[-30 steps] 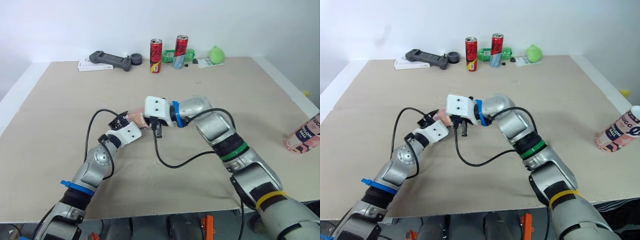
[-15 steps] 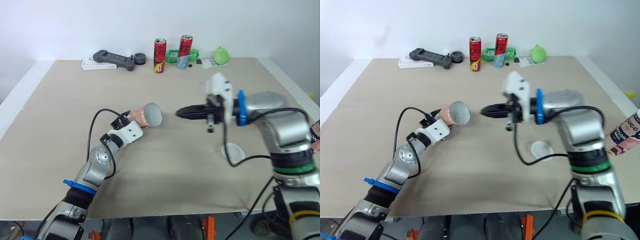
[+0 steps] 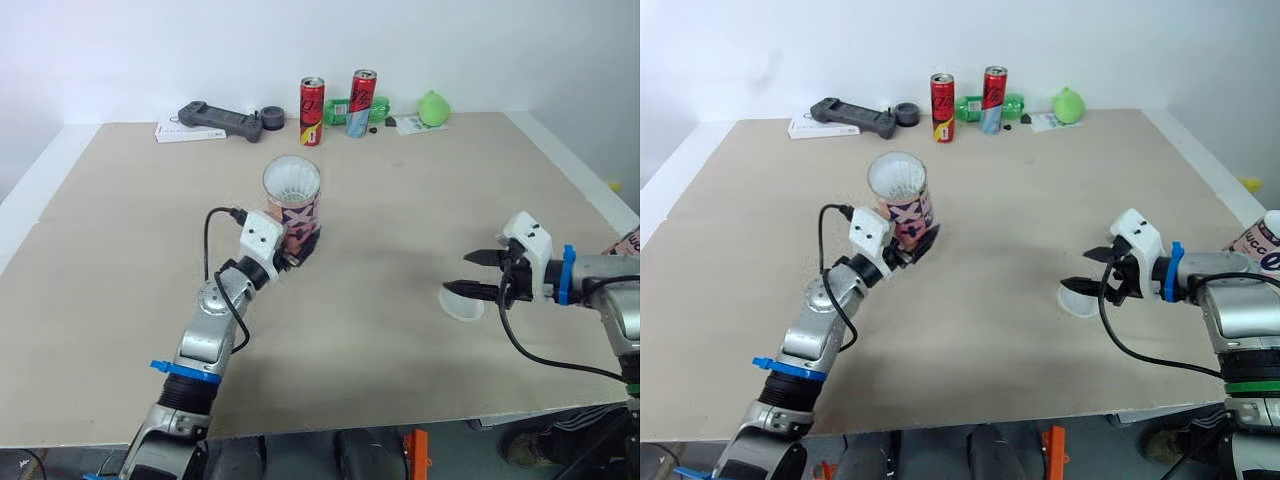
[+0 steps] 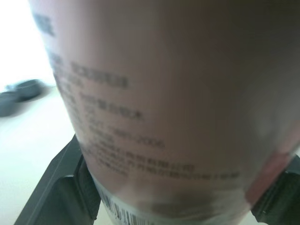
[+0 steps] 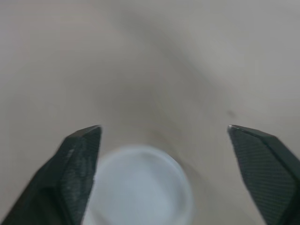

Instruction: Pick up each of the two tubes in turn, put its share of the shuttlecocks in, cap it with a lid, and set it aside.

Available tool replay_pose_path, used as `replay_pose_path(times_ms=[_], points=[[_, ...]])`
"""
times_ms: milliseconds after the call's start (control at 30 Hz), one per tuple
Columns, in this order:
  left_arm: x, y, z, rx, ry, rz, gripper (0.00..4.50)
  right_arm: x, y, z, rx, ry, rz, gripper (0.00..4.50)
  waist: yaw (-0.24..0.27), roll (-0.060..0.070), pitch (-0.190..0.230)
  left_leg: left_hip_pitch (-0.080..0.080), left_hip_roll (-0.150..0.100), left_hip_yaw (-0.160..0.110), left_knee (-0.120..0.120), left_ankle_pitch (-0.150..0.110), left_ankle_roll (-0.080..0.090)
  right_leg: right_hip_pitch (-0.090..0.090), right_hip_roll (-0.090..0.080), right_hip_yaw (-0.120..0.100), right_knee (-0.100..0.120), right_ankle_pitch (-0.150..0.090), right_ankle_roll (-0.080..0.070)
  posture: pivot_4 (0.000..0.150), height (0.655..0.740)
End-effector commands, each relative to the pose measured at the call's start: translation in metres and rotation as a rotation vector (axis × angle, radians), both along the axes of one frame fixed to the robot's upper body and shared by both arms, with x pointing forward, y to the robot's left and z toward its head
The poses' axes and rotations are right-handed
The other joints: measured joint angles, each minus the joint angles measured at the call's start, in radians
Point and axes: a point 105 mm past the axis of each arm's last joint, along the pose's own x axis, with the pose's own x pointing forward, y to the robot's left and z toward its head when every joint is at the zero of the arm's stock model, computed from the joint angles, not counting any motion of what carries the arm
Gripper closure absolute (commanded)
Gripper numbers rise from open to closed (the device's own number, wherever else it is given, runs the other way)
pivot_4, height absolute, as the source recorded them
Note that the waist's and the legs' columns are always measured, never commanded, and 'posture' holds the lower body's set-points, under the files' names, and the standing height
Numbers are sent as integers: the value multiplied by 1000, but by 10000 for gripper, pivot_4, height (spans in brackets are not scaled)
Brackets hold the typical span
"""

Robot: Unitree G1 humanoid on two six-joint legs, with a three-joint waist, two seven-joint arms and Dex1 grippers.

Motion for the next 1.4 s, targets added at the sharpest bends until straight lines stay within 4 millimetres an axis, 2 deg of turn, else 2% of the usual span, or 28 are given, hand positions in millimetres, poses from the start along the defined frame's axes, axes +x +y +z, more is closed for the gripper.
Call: replay_pose_path(times_ms=[33,133,233,333,433,500,667,700,833,933,1000,1100,1167,1300,1400], points=[[-16,-15,-7,-42,59,-129,10016,4,-16,3,-21,-37,-68,740,1,0,0,0,0,0,0,0,0,1,0,0,0,0,0,1500,7400],[-23,-20,-24,-46,144,-165,10016,6,-21,-7,-30,-15,-96,740,1,0,0,0,0,0,2,0,0,1,0,1,0,0,1,1500,7400],[-30,-22,-54,21,228,-178,10016,2,-23,-25,-59,38,-89,740,1,0,0,-1,0,0,3,0,0,1,0,1,0,1,2,1500,7400],[-33,-20,-70,69,257,-169,10016,-1,-22,-36,-67,70,-83,740,0,1,-1,0,0,0,5,0,0,2,0,1,0,0,0,1500,7400],[-35,-19,-79,105,266,-165,10016,-3,-19,-42,-71,94,-60,8273,0,1,-1,4,0,0,6,0,0,6,0,1,0,-1,-2,1500,7400],[-36,-18,-80,104,266,-161,10016,-5,-17,-44,-68,105,-46,16947,0,1,-1,7,0,0,7,0,0,9,0,1,0,-1,-2,1500,7400],[-36,-17,-80,111,259,-154,10016,-5,-15,-41,-59,95,-32,41883,0,0,-1,7,0,0,10,0,-1,12,0,1,-1,-1,-2,1500,7400],[-35,-17,-80,113,258,-153,10016,-4,-14,-39,-58,84,-34,44326,0,0,-1,8,0,0,10,-1,-1,12,0,1,-1,-1,-2,1500,7400],[-34,-16,-81,106,261,-147,10016,3,0,-12,-41,1,11,44326,0,0,-1,8,0,0,10,-1,-1,12,0,1,-1,-1,-2,1500,7400],[-34,-16,-81,96,268,-149,10016,4,21,20,-23,-90,87,44326,0,2,-2,7,0,0,10,-1,-1,11,0,1,-1,-1,-2,1500,7400],[-34,-15,-82,101,273,-153,10016,4,43,52,37,-183,164,44326,0,2,-2,7,0,0,10,-1,-1,11,0,1,-1,-1,-2,1500,7400],[-33,-15,-87,122,285,-161,10016,2,99,126,162,-396,354,44326,-10,4,-1,7,0,0,10,-1,-1,9,0,1,0,-1,-2,1500,7400],[-32,-16,-87,126,286,-164,10016,-2,129,153,173,-468,456,44326,-11,7,-1,5,-1,-1,10,0,0,7,0,1,0,2,-2,1500,7400],[-30,-18,-85,127,281,-168,10016,-2,171,170,139,-517,598,44326,-2,1,-4,6,0,-3,9,-2,-2,4,0,-1,-1,-1,-4,1500,7400],[-29,-18,-84,132,277,-168,10016,-3,193,167,70,-513,703,44326,2,1,-4,4,0,0,9,-2,-3,4,-2,-1,-2,-1,-4,1500,7400]])
